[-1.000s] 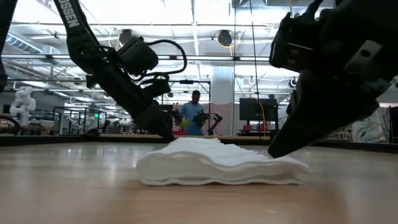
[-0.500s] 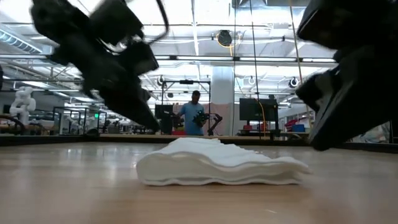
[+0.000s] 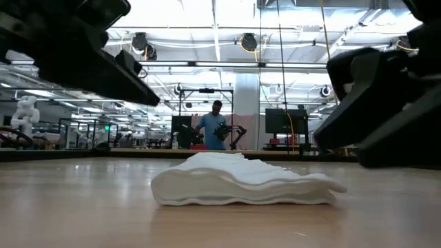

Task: Roll napkin
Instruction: Roll the white table napkin

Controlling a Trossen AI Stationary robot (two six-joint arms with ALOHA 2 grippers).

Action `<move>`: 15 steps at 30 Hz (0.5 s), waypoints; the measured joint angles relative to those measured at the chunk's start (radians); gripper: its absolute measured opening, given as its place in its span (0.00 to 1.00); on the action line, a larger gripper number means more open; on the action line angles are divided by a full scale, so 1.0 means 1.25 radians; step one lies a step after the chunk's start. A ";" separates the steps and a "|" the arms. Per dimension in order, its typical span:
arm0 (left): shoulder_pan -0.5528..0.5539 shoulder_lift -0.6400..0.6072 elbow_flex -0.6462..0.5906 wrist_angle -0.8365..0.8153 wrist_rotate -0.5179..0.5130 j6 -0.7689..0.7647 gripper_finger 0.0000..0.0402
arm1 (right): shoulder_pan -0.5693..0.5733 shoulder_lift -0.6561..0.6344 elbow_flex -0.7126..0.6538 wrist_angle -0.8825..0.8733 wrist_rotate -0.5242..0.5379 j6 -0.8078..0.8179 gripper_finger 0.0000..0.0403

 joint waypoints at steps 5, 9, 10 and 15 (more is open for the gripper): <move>-0.024 0.037 0.019 0.017 -0.031 0.000 0.52 | -0.008 0.025 0.000 0.009 0.003 0.049 0.50; -0.041 0.084 0.060 0.031 -0.031 0.012 0.54 | -0.010 0.028 0.000 0.009 -0.002 0.053 0.53; -0.046 0.097 0.073 0.031 -0.031 0.023 0.54 | -0.012 0.028 0.000 0.005 -0.007 0.065 0.53; -0.072 0.172 0.149 0.030 -0.031 0.087 0.55 | -0.038 0.028 0.000 -0.003 -0.040 0.130 0.52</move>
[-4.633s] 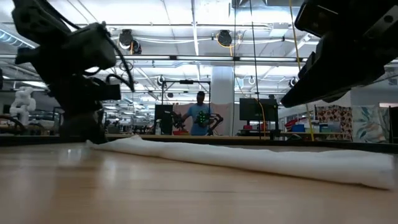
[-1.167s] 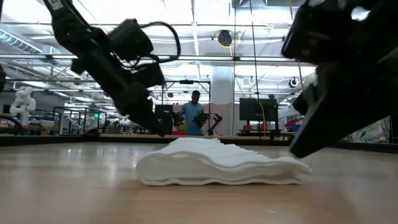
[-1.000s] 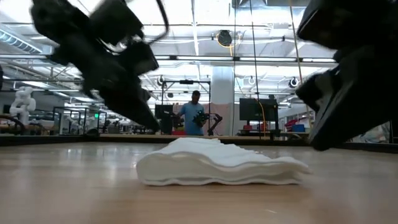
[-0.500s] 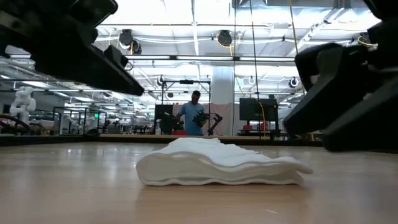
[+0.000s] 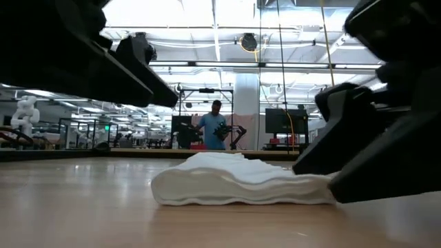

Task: Roll napkin
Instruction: Roll the white table napkin

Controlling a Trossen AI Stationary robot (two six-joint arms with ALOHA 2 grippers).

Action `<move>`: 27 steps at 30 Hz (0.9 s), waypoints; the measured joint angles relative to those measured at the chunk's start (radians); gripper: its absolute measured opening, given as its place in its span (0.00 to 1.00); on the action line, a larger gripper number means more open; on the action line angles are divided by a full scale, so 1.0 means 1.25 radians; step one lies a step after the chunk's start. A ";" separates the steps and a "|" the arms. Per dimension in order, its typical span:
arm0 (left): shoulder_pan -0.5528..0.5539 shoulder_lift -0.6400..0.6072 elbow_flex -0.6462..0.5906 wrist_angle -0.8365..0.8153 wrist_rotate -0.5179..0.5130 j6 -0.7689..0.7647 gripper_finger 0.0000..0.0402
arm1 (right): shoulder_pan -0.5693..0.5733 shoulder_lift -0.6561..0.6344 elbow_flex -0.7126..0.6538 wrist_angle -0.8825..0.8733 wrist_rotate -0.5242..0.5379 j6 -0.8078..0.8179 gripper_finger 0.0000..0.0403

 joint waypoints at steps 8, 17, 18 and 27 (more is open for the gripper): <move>-0.040 0.125 0.108 -0.005 0.000 0.084 0.55 | -0.023 -0.004 0.002 -0.059 -0.054 0.126 0.45; -0.046 0.217 0.160 -0.009 -0.054 0.103 0.55 | -0.023 -0.004 0.002 -0.069 -0.055 0.154 0.22; -0.046 0.217 0.160 -0.011 -0.064 0.103 0.55 | -0.023 -0.004 0.002 -0.068 -0.056 0.154 0.20; -0.033 0.211 0.163 -0.074 -0.041 0.127 0.54 | -0.022 -0.003 0.001 -0.069 -0.065 0.172 0.07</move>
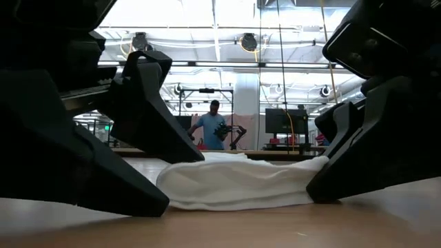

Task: Roll napkin
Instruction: Roll the white table napkin

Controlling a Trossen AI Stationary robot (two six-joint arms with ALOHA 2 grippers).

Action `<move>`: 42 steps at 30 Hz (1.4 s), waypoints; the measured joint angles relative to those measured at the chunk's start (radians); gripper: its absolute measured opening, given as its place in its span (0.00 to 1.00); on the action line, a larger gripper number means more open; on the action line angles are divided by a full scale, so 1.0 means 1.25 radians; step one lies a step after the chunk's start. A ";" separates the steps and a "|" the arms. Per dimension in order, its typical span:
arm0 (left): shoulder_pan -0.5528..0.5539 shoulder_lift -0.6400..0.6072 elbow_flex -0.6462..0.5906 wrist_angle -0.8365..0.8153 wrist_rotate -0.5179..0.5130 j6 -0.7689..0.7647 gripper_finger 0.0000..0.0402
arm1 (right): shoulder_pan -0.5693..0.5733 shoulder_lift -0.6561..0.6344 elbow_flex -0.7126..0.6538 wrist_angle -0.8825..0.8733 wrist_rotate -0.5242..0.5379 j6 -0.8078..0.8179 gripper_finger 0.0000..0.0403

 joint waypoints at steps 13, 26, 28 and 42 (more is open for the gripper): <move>0.040 0.000 -0.001 -0.034 0.095 0.060 0.04 | -0.003 0.002 -0.002 0.022 -0.007 0.018 0.06; 0.052 -0.069 -0.026 -0.068 0.073 -0.040 0.01 | 0.036 -0.122 -0.002 -0.088 -0.018 -0.233 0.30; 0.058 -0.090 -0.035 -0.053 0.070 -0.081 0.01 | 0.058 -0.124 -0.003 -0.093 0.023 -0.307 0.38; 0.093 -0.111 -0.053 -0.002 0.059 -0.196 0.02 | 0.056 -0.009 -0.002 0.040 0.189 -0.404 0.62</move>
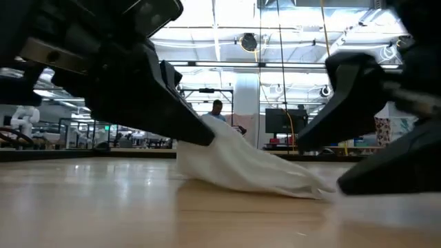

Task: Roll napkin
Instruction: Roll the white table napkin

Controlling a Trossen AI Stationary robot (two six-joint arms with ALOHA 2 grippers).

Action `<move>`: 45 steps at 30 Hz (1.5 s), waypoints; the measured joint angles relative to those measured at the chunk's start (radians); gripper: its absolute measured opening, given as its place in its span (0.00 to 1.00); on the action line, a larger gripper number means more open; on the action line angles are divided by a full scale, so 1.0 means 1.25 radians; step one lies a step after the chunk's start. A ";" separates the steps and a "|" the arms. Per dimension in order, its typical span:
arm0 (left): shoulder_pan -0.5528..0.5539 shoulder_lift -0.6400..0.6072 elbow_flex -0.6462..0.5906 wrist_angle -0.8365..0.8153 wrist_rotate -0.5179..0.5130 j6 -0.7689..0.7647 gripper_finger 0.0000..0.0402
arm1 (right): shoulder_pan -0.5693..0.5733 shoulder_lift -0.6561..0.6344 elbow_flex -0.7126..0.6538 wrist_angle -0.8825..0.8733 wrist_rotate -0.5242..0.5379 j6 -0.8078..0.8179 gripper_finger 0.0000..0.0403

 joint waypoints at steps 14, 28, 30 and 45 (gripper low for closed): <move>0.000 -0.052 0.001 0.001 -0.025 -0.019 0.03 | -0.049 -0.001 0.001 -0.024 -0.024 0.044 0.60; 0.011 -0.053 -0.015 0.001 -0.070 -0.081 0.03 | -0.065 -0.001 0.001 -0.029 -0.062 0.049 0.34; 0.011 -0.053 -0.018 0.003 -0.070 -0.091 0.03 | -0.065 -0.001 0.001 -0.025 -0.062 0.051 0.28; -0.030 -0.053 -0.021 -0.040 -0.028 -0.187 0.03 | -0.098 -0.079 0.001 -0.025 -0.236 0.180 0.02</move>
